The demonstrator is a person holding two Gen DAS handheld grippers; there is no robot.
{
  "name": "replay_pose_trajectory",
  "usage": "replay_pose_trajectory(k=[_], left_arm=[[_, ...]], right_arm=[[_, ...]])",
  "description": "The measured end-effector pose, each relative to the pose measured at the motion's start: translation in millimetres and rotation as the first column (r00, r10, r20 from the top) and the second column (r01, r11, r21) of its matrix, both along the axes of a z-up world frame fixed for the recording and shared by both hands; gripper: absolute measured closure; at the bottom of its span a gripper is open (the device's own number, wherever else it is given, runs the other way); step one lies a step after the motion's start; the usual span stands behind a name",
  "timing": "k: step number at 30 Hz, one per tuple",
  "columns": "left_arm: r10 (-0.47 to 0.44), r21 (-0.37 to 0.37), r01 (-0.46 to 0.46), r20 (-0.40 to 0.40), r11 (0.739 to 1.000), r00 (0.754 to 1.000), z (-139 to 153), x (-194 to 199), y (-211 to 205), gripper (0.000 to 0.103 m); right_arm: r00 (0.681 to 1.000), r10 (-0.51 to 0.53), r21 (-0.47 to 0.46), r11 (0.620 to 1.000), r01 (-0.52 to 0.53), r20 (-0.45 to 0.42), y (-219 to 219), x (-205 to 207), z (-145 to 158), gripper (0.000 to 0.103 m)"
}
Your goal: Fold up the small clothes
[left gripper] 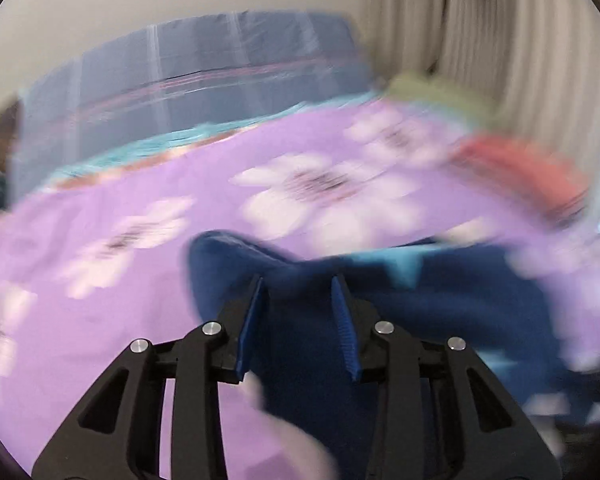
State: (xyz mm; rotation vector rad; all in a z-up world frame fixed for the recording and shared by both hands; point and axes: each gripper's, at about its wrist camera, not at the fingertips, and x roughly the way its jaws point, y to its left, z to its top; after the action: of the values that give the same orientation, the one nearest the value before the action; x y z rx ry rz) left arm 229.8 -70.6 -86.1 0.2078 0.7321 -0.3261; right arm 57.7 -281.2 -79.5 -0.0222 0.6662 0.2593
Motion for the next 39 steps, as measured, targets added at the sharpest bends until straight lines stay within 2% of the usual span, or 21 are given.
replay_pose_trajectory(k=[1,2,3,4,7,11,14,16,18,20,21,23,24,26,28,31,32,33,34,36,39], left_arm=[[-0.019,0.034,0.02,-0.008,0.999,1.0,-17,7,-4,0.055],[-0.016,0.007,0.016,-0.01,1.0,1.0,-23,10,-3,0.055],[0.017,-0.066,-0.019,-0.033,0.998,0.999,-27,16,3,0.054],[0.032,-0.088,-0.036,-0.043,0.995,0.999,-27,18,4,0.054],[0.021,-0.054,-0.023,-0.036,0.998,0.999,-25,15,2,0.054],[0.021,-0.059,-0.023,-0.049,0.998,0.999,-4,7,8,0.053],[0.005,-0.142,-0.009,-0.027,0.99,1.0,26,-11,14,0.053],[-0.057,-0.191,0.056,-0.001,0.98,0.998,39,-31,13,0.051],[-0.123,-0.151,0.12,-0.01,0.981,0.992,32,-48,2,0.045],[-0.148,-0.012,0.147,-0.039,0.989,0.988,5,-57,-16,0.043],[-0.139,0.044,0.138,0.012,0.989,0.99,-9,-63,-22,0.044],[-0.106,-0.045,0.105,-0.018,0.993,0.994,-14,-57,-16,0.045],[-0.1,-0.051,0.098,-0.034,0.994,0.994,-13,-53,-16,0.045],[-0.116,0.004,0.116,-0.023,0.993,0.993,-12,-54,-24,0.045],[-0.113,0.032,0.114,-0.032,0.993,0.993,-11,-52,-29,0.045],[-0.111,0.019,0.112,-0.033,0.994,0.993,-11,-51,-26,0.045],[-0.108,0.007,0.108,-0.031,0.994,0.994,-12,-51,-23,0.045],[-0.103,-0.002,0.103,-0.027,0.995,0.994,-15,-51,-23,0.044],[-0.1,-0.004,0.1,-0.027,0.995,0.995,-18,-48,-24,0.044],[-0.104,0.0,0.104,-0.029,0.995,0.994,-20,-45,-29,0.044],[-0.114,0.022,0.115,-0.037,0.993,0.993,-20,-41,-33,0.043]], right_arm=[[1.0,0.001,-0.001,1.0,-0.001,0.004,0,0,0,0.064],[1.0,-0.002,-0.002,1.0,0.002,0.006,1,1,0,0.064],[1.0,-0.013,0.002,1.0,0.013,0.004,1,3,0,0.064],[1.0,-0.017,0.007,1.0,0.017,0.003,2,2,0,0.064],[1.0,-0.015,0.01,1.0,0.015,0.003,2,1,1,0.064],[1.0,-0.005,-0.003,1.0,0.005,0.005,3,-2,1,0.064],[1.0,-0.001,-0.001,1.0,0.001,0.006,1,-3,0,0.064],[1.0,0.005,0.008,1.0,-0.005,0.001,-1,0,1,0.064],[1.0,0.016,0.023,1.0,-0.016,0.0,-4,0,2,0.064],[0.999,0.039,0.055,0.998,-0.038,-0.018,-10,2,9,0.064],[0.997,0.063,0.083,0.995,-0.06,-0.036,-14,4,18,0.064],[0.997,0.068,0.121,0.991,-0.064,-0.033,-22,9,38,0.064],[0.999,0.035,0.105,0.994,-0.035,-0.003,-25,14,52,0.064],[1.0,0.015,0.074,0.997,-0.016,0.015,-27,26,68,0.067],[0.999,0.042,0.114,0.993,-0.039,-0.02,-28,52,75,0.08],[0.988,0.051,0.176,0.984,-0.025,-0.145,-31,98,54,0.088],[0.979,0.013,0.133,0.991,0.015,-0.204,-30,114,37,0.096],[0.965,-0.022,0.087,0.995,0.046,-0.262,-29,130,12,0.096],[0.96,-0.011,0.111,0.993,0.043,-0.28,-32,138,-5,0.097],[0.958,-0.013,0.199,0.977,0.073,-0.287,-47,137,-11,0.097],[0.967,-0.039,0.119,0.99,0.071,-0.25,-37,129,-9,0.097]])
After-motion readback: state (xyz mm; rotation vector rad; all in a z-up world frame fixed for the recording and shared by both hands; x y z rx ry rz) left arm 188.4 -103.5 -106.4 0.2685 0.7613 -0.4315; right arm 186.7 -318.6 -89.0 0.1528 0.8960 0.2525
